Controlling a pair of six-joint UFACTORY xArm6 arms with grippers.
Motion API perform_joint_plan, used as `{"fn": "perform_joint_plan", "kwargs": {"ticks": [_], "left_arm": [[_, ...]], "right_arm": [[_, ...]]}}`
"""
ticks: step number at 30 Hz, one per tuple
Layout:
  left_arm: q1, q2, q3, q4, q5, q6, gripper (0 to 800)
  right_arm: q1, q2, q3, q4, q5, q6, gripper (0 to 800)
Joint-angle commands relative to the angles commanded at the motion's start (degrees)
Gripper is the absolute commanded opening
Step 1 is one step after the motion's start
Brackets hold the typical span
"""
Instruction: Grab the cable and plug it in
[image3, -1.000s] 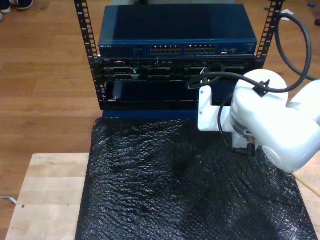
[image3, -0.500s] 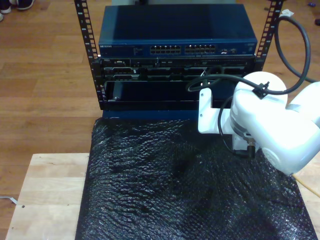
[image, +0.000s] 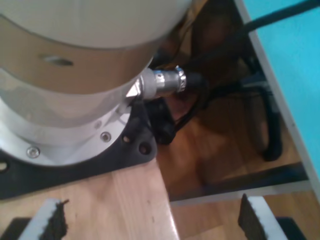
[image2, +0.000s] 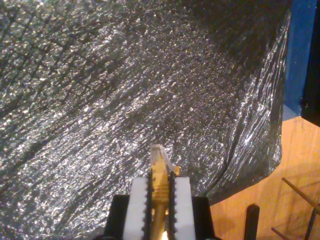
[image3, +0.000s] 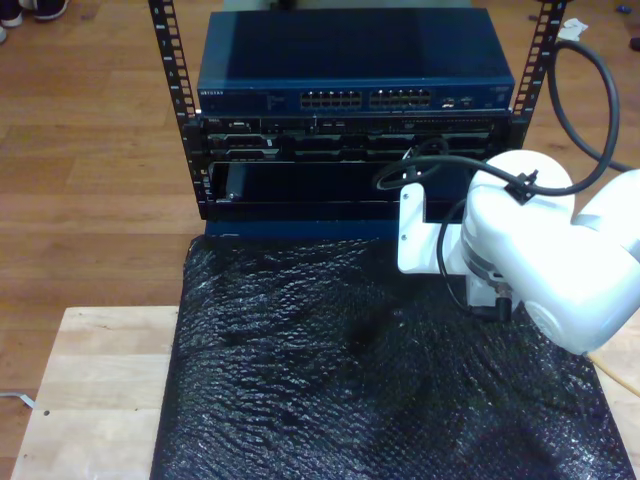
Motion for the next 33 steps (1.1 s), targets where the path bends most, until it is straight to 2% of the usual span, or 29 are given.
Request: {"fn": "perform_joint_plan", "kwargs": {"ticks": [6, 12, 16, 21, 28, 33], "left_arm": [[3.78, -0.18, 0.70, -1.76, -3.87, 4.75, 800], [10.29, -0.09, 4.92, -4.66, -12.92, 11.34, 800], [12.04, -0.09, 7.91, -4.75, -18.73, 11.96, 800], [12.22, 0.18, 10.11, -4.84, -22.86, 11.87, 800], [12.22, 0.44, 10.81, -7.74, -24.26, 12.04, 800], [12.22, 0.53, 10.81, -7.82, -24.35, 12.75, 800]], "right_arm": [[-0.09, -0.26, 0.88, 0.00, 0.00, 0.00, 1], [-0.09, -0.26, 1.32, 0.00, 0.00, 0.00, 1], [-0.09, -0.35, 1.41, 0.00, 0.00, 0.09, 1], [-0.18, -0.44, 1.05, 0.00, -0.35, 0.09, 0], [0.09, -0.79, 0.62, -0.09, -10.29, -0.09, 0], [0.26, 2.02, -1.93, -0.18, -16.62, 0.00, 0]]}}
